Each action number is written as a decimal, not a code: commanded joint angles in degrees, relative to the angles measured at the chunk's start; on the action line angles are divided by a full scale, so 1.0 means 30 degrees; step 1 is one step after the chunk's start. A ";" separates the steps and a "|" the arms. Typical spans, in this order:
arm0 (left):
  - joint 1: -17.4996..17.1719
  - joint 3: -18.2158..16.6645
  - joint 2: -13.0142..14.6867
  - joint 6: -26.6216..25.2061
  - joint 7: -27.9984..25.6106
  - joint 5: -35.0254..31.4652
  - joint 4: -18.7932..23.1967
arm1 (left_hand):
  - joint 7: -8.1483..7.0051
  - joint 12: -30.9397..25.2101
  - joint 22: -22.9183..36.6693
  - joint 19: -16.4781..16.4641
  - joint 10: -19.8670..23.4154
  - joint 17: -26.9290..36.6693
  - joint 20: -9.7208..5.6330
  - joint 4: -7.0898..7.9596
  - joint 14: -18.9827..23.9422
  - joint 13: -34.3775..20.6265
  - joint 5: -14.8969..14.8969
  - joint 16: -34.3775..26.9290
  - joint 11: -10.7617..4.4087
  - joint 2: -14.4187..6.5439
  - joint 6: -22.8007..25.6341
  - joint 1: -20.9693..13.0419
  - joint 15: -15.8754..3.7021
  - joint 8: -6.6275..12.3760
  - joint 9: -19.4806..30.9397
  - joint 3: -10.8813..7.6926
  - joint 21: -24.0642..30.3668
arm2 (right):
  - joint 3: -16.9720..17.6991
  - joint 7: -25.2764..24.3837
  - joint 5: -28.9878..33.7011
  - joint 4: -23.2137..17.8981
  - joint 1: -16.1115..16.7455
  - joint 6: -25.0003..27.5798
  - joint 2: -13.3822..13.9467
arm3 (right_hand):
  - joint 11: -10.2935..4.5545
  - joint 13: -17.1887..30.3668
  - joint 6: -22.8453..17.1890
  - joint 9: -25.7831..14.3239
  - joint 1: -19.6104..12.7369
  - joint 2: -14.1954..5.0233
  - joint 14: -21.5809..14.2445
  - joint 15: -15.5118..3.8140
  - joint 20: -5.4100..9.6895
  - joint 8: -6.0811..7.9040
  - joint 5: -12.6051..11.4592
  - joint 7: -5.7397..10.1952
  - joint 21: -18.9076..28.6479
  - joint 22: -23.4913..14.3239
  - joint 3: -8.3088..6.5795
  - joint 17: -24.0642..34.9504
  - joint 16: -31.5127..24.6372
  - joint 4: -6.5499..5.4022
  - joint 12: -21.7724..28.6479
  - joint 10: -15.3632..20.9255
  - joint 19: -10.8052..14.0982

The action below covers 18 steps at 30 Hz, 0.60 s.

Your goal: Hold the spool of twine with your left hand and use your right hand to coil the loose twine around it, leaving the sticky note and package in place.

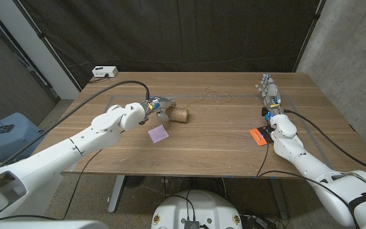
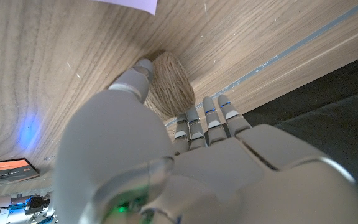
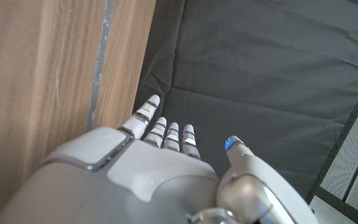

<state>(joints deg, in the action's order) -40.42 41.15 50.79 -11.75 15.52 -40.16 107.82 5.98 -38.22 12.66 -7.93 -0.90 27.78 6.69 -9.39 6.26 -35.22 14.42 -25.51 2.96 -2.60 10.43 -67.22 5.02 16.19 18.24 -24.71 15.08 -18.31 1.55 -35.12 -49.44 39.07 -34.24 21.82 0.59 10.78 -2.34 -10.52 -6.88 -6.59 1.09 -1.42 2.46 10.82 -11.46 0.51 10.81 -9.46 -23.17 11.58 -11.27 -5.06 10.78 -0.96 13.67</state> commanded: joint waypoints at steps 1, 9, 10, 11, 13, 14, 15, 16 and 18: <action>-0.0226 0.0063 -0.0168 -0.0438 0.0014 -0.0154 0.0048 | 0.0022 -0.0187 0.0088 -0.0236 0.0288 0.0057 0.0044 0.0017 0.0142 -0.0111 0.0054 -0.0071 0.0064 0.0135 0.0234 -0.0081 0.0083 0.0126 0.0073 0.0073 0.0225 | -0.0105 0.0220 0.0025 -0.0089 0.0011 0.0154 0.0145 | -0.0008 0.0082 0.0001 -0.0085 0.0050 -0.0180 0.0116 -0.0025 0.0230 0.0076 0.0057 0.0017 0.0083 -0.0111 -0.0135 0.0045 -0.0120 -0.0014 0.0139 -0.0074 0.0060; -0.0052 0.0287 -0.0375 -0.0395 0.0109 -0.0234 -0.0169 | -0.0048 -0.0287 0.0089 -0.0316 0.0607 -0.0054 0.0023 0.0127 0.0290 -0.0095 0.0063 -0.0003 -0.0020 0.0219 0.0411 0.0117 -0.0026 0.0183 0.0117 0.0085 0.0263 | -0.0054 0.0204 -0.0014 -0.0104 0.0097 0.0219 0.0246 | 0.0026 0.0082 0.0011 -0.0085 0.0045 -0.0180 0.0100 -0.0023 0.0222 0.0074 0.0057 0.0022 0.0081 -0.0111 -0.0150 0.0041 -0.0125 0.0007 0.0142 -0.0069 0.0056; -0.0035 0.0305 -0.0383 -0.0361 0.0067 -0.0259 -0.0197 | -0.0069 -0.0328 0.0090 -0.0325 0.0750 -0.0075 0.0027 0.0128 0.0319 -0.0089 0.0070 0.0005 0.0011 0.0216 0.0527 0.0118 -0.0004 0.0232 0.0128 0.0066 0.0268 | -0.0052 0.0216 -0.0021 -0.0101 0.0108 0.0217 0.0249 | 0.0023 0.0082 0.0010 -0.0085 0.0040 -0.0180 0.0096 -0.0021 0.0222 0.0074 0.0057 0.0019 0.0079 -0.0111 -0.0154 0.0038 -0.0125 0.0013 0.0137 -0.0080 0.0050; -0.0010 0.0329 -0.0399 -0.0362 0.0066 -0.0294 -0.0220 | -0.0108 -0.0365 0.0090 -0.0324 0.0875 -0.0090 0.0013 0.0129 0.0380 -0.0086 0.0076 -0.0004 -0.0005 0.0214 0.0586 0.0118 -0.0035 0.0259 0.0137 0.0051 0.0269 | -0.0057 0.0226 -0.0017 -0.0097 0.0115 0.0219 0.0257 | 0.0018 0.0082 0.0008 -0.0085 0.0036 -0.0182 0.0096 -0.0014 0.0221 0.0075 0.0056 0.0019 0.0079 -0.0111 -0.0159 0.0036 -0.0124 0.0017 0.0138 -0.0079 0.0052; 0.0009 0.0343 -0.0478 -0.0447 0.0066 -0.0299 -0.0272 | -0.0152 -0.0361 0.0090 -0.0326 0.0913 -0.0115 0.0007 0.0126 0.0492 -0.0081 0.0089 -0.0023 -0.0005 0.0210 0.0707 0.0113 -0.0028 0.0315 0.0153 0.0022 0.0273 | -0.0051 0.0297 -0.0059 -0.0058 0.0108 0.0226 0.0248 | 0.0019 0.0082 0.0007 -0.0085 0.0048 -0.0182 0.0096 -0.0020 0.0222 0.0076 0.0059 0.0040 0.0079 -0.0111 -0.0157 0.0041 -0.0128 0.0013 0.0139 -0.0076 0.0050; 0.0049 0.0372 -0.0462 -0.0302 -0.0002 -0.0303 -0.0343 | -0.0137 -0.0370 0.0090 -0.0334 0.0957 -0.0126 0.0002 0.0124 0.0542 -0.0079 0.0093 -0.0031 -0.0010 0.0214 0.0726 0.0112 -0.0021 0.0326 0.0160 0.0011 0.0278 | -0.0056 0.0291 -0.0045 -0.0032 0.0100 0.0204 0.0241 | -0.0007 0.0082 0.0005 -0.0085 0.0037 -0.0181 0.0096 -0.0022 0.0225 0.0077 0.0057 0.0027 0.0079 -0.0111 -0.0164 0.0036 -0.0125 0.0024 0.0136 -0.0084 0.0051; 0.0075 0.0399 -0.0469 -0.0266 -0.0009 -0.0327 -0.0375 | -0.0140 -0.0377 0.0091 -0.0367 0.0993 -0.0132 0.0034 0.0121 0.0593 -0.0078 0.0099 -0.0044 -0.0024 0.0206 0.0741 0.0104 -0.0003 0.0336 0.0167 -0.0003 0.0292 | -0.0061 0.0303 -0.0041 -0.0020 0.0093 0.0208 0.0244 | -0.0011 0.0082 0.0010 -0.0085 0.0044 -0.0183 0.0104 -0.0031 0.0226 0.0075 0.0058 0.0034 0.0079 -0.0111 -0.0162 0.0039 -0.0124 0.0020 0.0133 -0.0092 0.0050; 0.0085 0.0412 -0.0488 -0.0263 -0.0023 -0.0336 -0.0399 | -0.0145 -0.0397 0.0092 -0.0401 0.1085 -0.0148 0.0026 0.0116 0.0626 -0.0074 0.0110 -0.0041 -0.0043 0.0197 0.0897 0.0092 -0.0024 0.0409 0.0182 -0.0030 0.0308 | -0.0059 0.0340 -0.0053 0.0016 0.0080 0.0184 0.0233 | 0.0025 0.0082 0.0011 -0.0085 0.0038 -0.0182 0.0097 -0.0021 0.0222 0.0075 0.0058 0.0026 0.0077 -0.0111 -0.0166 0.0037 -0.0125 0.0028 0.0127 -0.0107 0.0047; 0.0074 0.0454 -0.0523 -0.0274 -0.0195 -0.0461 -0.0454 | -0.0145 -0.0405 0.0092 -0.0402 0.1145 -0.0160 0.0026 0.0105 0.0723 -0.0071 0.0121 -0.0065 -0.0058 0.0194 0.0948 0.0072 -0.0004 0.0440 0.0195 -0.0054 0.0310 | -0.0073 0.0377 -0.0026 0.0128 0.0035 0.0108 0.0211 | 0.0009 0.0082 0.0022 -0.0085 0.0039 -0.0184 0.0101 -0.0020 0.0214 0.0071 0.0058 0.0025 0.0075 -0.0111 -0.0168 0.0037 -0.0124 0.0029 0.0131 -0.0098 0.0042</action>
<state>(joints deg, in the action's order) -40.61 41.90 49.81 -12.69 15.55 -40.60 107.31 5.53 -39.00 12.66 -8.61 1.96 27.35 6.76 -9.16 7.80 -35.29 14.41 -25.51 2.76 -2.10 12.70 -66.94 4.91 17.03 18.50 -24.48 15.53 -18.52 2.19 -35.11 -49.66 39.23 -33.72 22.36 0.59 10.78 -2.34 -10.52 -6.88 -6.59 1.10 -1.42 2.46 10.82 -11.46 0.51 10.81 -9.46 -23.16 11.58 -11.27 -5.06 10.78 -0.96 13.67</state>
